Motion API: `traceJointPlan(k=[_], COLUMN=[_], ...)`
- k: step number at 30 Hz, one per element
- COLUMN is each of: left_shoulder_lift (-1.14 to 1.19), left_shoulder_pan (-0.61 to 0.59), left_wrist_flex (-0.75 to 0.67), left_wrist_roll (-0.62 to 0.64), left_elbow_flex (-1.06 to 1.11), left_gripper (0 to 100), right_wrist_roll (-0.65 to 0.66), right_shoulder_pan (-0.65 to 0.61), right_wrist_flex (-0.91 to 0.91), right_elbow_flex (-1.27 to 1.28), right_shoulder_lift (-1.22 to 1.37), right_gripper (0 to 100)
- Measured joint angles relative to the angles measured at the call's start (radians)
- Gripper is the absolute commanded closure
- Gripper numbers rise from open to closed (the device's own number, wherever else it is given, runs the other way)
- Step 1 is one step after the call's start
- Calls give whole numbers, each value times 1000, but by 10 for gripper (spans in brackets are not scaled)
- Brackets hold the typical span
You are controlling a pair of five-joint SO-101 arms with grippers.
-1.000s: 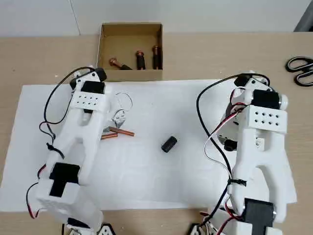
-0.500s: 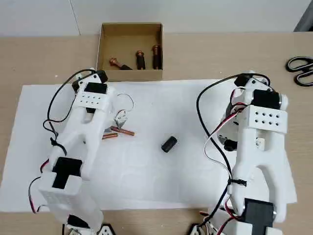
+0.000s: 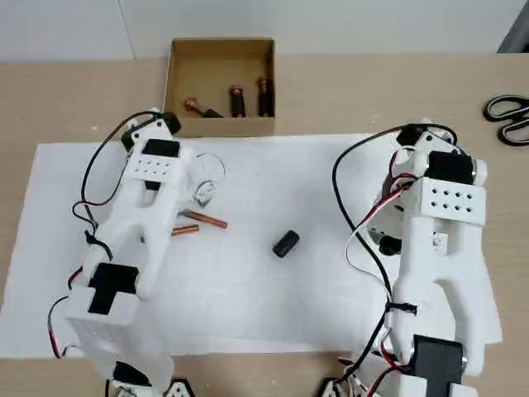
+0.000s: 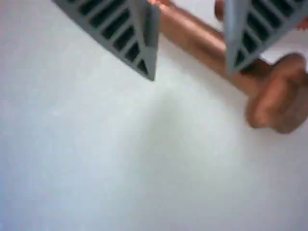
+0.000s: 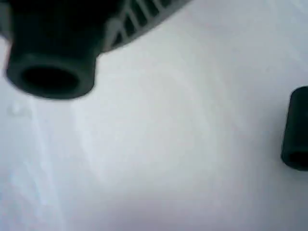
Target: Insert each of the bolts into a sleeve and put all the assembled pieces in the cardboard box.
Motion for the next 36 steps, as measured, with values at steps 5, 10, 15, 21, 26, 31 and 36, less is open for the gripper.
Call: traceJointPlan(k=[5, 10, 15, 21, 26, 31, 36], left_shoulder_lift=[31, 34, 43, 72, 75, 77, 77], left_shoulder_pan=[-35, -41, -40, 25, 58, 57, 57], left_wrist_flex=[8, 63, 143, 264, 304, 308, 310], left_wrist_roll=[0, -5, 0, 0, 18, 25, 25], left_elbow_flex=[-26, -29, -20, -86, -166, -172, -172], left_gripper=[907, 909, 910, 910, 910, 910, 910], right_wrist_roll=[0, 0, 0, 0, 0, 0, 0], right_shoulder_pan=[0, 0, 0, 0, 0, 0, 0], right_wrist_flex=[0, 0, 0, 0, 0, 0, 0], right_elbow_flex=[0, 0, 0, 0, 0, 0, 0], right_shoulder_lift=[0, 0, 0, 0, 0, 0, 0], right_gripper=[995, 995, 995, 995, 995, 995, 995])
